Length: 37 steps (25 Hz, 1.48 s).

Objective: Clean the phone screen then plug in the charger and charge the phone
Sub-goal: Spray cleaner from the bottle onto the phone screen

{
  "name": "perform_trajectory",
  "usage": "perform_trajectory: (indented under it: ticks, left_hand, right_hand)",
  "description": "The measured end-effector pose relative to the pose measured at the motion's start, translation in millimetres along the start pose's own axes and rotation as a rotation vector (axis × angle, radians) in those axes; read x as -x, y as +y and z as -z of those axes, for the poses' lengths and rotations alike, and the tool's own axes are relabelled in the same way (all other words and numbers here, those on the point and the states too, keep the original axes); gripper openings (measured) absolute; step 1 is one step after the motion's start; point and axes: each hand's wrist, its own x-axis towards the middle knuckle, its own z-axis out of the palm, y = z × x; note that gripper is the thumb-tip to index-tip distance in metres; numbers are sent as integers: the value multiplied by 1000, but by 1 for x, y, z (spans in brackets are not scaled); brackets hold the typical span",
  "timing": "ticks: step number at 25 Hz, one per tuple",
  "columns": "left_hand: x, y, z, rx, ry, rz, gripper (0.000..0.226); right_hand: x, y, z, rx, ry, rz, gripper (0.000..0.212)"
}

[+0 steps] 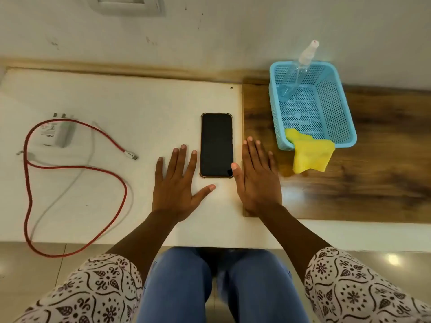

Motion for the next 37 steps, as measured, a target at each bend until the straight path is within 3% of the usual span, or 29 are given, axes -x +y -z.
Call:
perform_trajectory:
  ticks: [15, 20, 23, 25, 27, 30, 37]
  left_hand:
    - [1, -3, -6, -80, 88, 5, 71]
    - [1, -5, -8, -48, 110, 1, 69]
    - [1, -6, -10, -2, 115, -6, 68]
    - [1, -7, -9, 14, 121, -10, 68]
    - [1, -7, -7, 37, 128, -11, 68]
    - [2, -6, -5, 65, 137, -14, 68]
    - [2, -5, -4, 62, 133, 0, 68]
  right_hand:
    - [0, 2, -6, 55, 62, 27, 66]
    - [1, -5, 11, -45, -28, 17, 59]
    - [-7, -18, 49, -447, 238, 93, 49]
    - [-30, -17, 83, -510, 551, 136, 44]
    - [-66, -1, 115, -464, 764, 34, 45]
    - [-110, 29, 136, -416, 711, -154, 51]
    - [-147, 55, 116, -418, 611, -100, 46]
